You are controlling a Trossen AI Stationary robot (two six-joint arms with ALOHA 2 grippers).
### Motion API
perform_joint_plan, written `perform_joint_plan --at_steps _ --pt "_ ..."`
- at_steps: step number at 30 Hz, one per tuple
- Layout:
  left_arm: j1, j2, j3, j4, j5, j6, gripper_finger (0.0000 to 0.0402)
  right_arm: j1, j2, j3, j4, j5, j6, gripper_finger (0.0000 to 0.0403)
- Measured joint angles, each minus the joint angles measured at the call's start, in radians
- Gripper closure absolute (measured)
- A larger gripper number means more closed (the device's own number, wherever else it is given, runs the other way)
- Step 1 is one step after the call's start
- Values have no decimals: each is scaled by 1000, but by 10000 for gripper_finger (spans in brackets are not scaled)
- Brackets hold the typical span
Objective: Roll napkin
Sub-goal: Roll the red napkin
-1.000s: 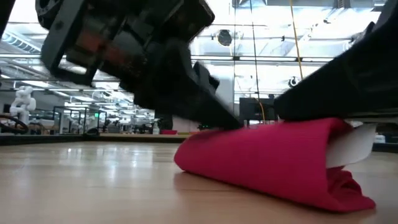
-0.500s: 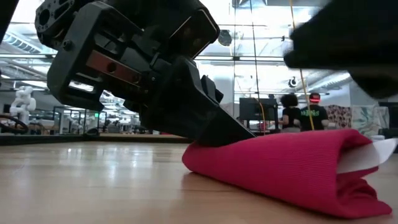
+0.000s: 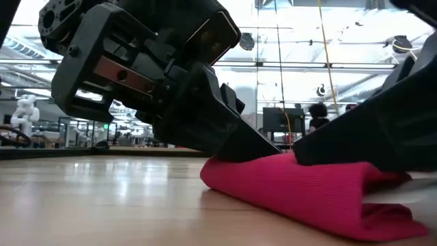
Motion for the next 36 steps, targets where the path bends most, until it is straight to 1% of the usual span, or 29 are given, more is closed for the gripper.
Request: perform_joint_plan --at_steps 3,7,13,15,18,20,26,32,36 --pt "0 0 0 0 0 0 389 -2 30 3 36 4 50 395" --pt "0 -15 -2 -7 2 6 389 -1 32 3 39 -1 45 400" --pt "0 -92 -5 -68 18 39 389 4 27 0 47 -1 17 402" --pt "0 -108 -5 -63 33 57 389 4 28 0 64 -1 0 402" --pt "0 -108 -4 -34 85 76 389 4 29 -1 84 -5 -25 402" --pt "0 -108 -4 -34 94 77 389 4 27 -1 91 -8 -37 402" --pt "3 -109 -9 -52 83 74 389 4 11 -2 91 -17 -75 403" --pt "18 -109 -62 -50 42 28 389 1 7 -2 95 -16 -84 403" --pt "26 -113 -66 -43 37 0 389 1 -2 -2 94 -12 -85 403"
